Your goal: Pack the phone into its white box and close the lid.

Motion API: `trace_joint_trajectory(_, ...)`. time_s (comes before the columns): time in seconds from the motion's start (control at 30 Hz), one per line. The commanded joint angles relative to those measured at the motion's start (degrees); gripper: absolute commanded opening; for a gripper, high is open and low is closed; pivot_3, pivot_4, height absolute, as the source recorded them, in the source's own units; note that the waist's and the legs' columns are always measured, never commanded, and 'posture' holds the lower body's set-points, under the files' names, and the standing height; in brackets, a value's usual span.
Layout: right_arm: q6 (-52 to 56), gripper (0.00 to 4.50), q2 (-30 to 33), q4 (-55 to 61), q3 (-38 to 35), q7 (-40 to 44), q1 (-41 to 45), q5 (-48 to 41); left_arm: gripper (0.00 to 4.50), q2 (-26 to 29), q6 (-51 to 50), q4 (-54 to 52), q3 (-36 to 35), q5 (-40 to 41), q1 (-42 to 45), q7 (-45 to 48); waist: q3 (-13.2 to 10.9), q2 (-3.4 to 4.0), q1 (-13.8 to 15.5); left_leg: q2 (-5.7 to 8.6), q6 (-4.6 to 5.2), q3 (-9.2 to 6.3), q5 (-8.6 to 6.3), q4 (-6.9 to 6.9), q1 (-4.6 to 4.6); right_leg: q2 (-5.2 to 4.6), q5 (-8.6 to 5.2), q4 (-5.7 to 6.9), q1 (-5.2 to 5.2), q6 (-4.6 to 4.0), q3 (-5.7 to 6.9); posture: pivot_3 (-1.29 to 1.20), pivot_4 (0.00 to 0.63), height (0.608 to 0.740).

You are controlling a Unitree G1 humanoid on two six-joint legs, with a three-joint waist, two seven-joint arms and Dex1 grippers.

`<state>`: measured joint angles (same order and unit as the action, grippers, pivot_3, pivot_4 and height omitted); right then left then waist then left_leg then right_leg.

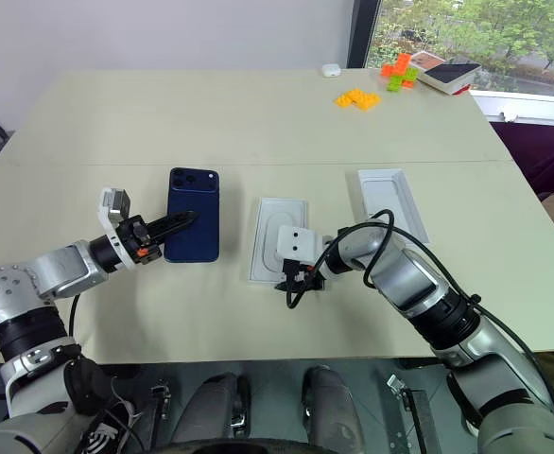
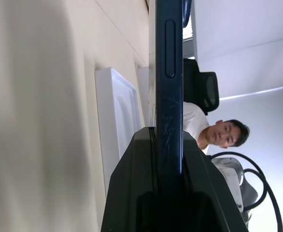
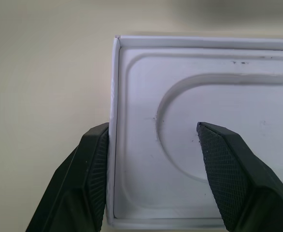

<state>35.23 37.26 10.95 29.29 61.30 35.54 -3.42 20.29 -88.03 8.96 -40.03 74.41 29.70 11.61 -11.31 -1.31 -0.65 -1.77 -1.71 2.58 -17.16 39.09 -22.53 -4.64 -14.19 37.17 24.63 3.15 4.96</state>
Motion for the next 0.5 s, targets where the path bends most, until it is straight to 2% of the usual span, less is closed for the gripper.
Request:
trace_joint_trajectory(0.03,-0.8,2.35,-0.1,0.7,-0.4,0.8,-1.1,-0.3,0.00,0.3,1.4,-2.5,0.3,3.3,0.3,-1.0,0.0,0.00,0.0,0.00,-0.03,0.00,0.02,0.00,0.01,0.00,0.00,0.00,-0.01,0.00,0.00,0.00,0.150,0.740)
trace_joint_trajectory(0.07,-0.8,2.13,-0.1,0.7,-0.3,0.9,-1.5,-0.3,0.00,0.3,1.6,-2.8,0.7,3.5,0.3,-1.4,0.0,-0.01,0.0,0.00,-0.04,-0.01,0.02,0.00,0.02,0.00,0.00,0.00,-0.03,0.00,0.00,0.00,0.150,0.740)
trace_joint_trajectory(0.13,-1.8,1.18,0.3,0.4,0.5,1.0,-2.0,1.1,0.00,0.1,2.1,-2.9,1.1,4.6,0.2,-2.2,0.0,-0.02,-0.1,0.00,-0.05,0.00,0.03,0.00,0.07,0.00,0.00,0.00,-0.07,0.00,0.00,0.00,0.150,0.740)
trace_joint_trajectory(0.2,-2.6,0.47,0.1,-0.1,0.8,0.7,-2.4,1.9,0.00,0.2,2.4,-2.6,1.3,6.1,0.1,-3.2,0.0,-0.07,-0.1,0.00,-0.08,0.00,0.05,0.01,0.15,0.01,0.00,0.00,-0.14,0.00,0.00,0.00,0.150,0.740)
trace_joint_trajectory(0.5,-1.7,0.45,-2.4,1.8,0.1,1.0,-2.7,1.0,0.00,2.1,4.6,-1.7,3.3,13.6,-1.1,-7.5,0.1,-0.09,-0.1,-0.03,-0.19,-0.10,0.11,0.03,0.18,0.06,0.02,0.06,-0.17,-0.04,-0.03,0.00,0.150,0.740)
